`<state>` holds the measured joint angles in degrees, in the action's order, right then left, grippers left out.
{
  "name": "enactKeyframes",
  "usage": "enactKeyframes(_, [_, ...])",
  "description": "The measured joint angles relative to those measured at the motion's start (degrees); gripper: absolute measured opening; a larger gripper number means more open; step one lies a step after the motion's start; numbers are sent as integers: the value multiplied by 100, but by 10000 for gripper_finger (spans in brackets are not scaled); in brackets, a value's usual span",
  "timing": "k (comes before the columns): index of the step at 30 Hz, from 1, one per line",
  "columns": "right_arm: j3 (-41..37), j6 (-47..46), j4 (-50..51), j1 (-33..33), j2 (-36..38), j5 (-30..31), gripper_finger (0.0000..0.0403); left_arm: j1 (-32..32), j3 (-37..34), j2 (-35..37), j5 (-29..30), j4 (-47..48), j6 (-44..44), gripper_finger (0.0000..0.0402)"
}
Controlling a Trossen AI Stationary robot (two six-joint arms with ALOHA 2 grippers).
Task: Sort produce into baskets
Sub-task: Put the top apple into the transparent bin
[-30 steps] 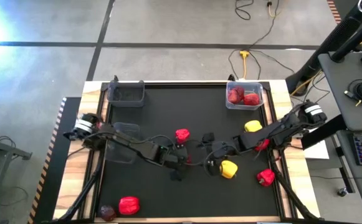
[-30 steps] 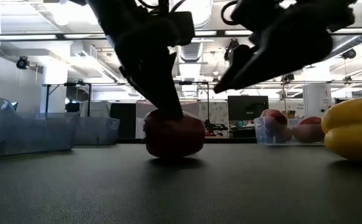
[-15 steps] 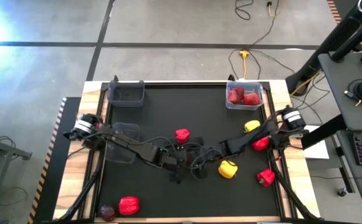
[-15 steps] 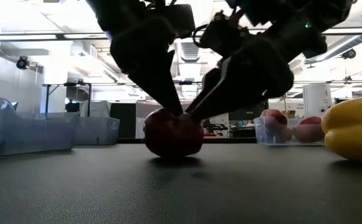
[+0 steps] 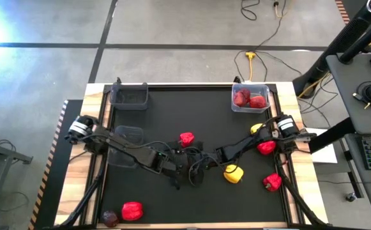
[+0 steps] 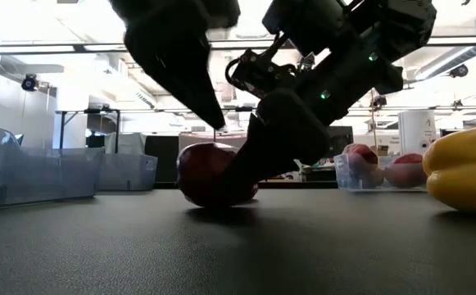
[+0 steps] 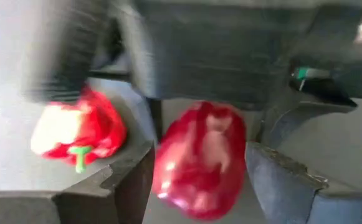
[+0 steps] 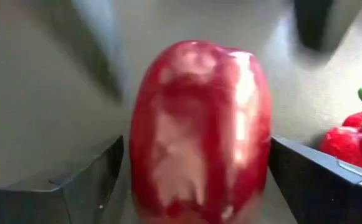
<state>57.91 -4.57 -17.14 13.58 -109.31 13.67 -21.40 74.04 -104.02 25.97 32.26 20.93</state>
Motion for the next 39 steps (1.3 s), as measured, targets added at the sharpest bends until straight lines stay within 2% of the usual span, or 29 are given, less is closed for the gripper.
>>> enactKeyframes(7, [5,3,281,-2,297,-6,274,-649,-22,810,932,1167,804,232])
enactKeyframes(11, [-2,-68,1735,-20,1042,274,272,-1282,-300,1270,1066,1403,1677,232])
enactKeyframes(16, [-66,-406,3746,-93,2517,1633,272,-2230,-778,1549,1053,1406,2891,232])
enactKeyframes(20, [-66,-1190,5723,-344,3667,3340,272,-2763,-918,1557,987,1413,3708,232])
enactKeyframes(22, [-77,-1794,6622,-672,4094,3749,272,-2900,-918,1522,778,1400,3950,232])
enactKeyframes(25, [-120,-2414,7429,-1447,4474,3614,272,-2985,-918,1477,538,1399,4265,232])
enactKeyframes(27, [-189,-2462,7698,-2029,4547,3545,272,-2993,-918,1442,510,1399,4354,232])
enactKeyframes(33, [-412,-1481,7512,-3794,4274,3357,272,-2993,-918,1252,595,1235,4373,232])
enactKeyframes(36, [-444,-1181,7476,-4519,4001,3326,272,-3000,-917,1156,584,1051,4391,232])
enactKeyframes(39, [-451,-956,7404,-5082,3737,3156,290,-3001,-916,1097,494,966,4397,232])
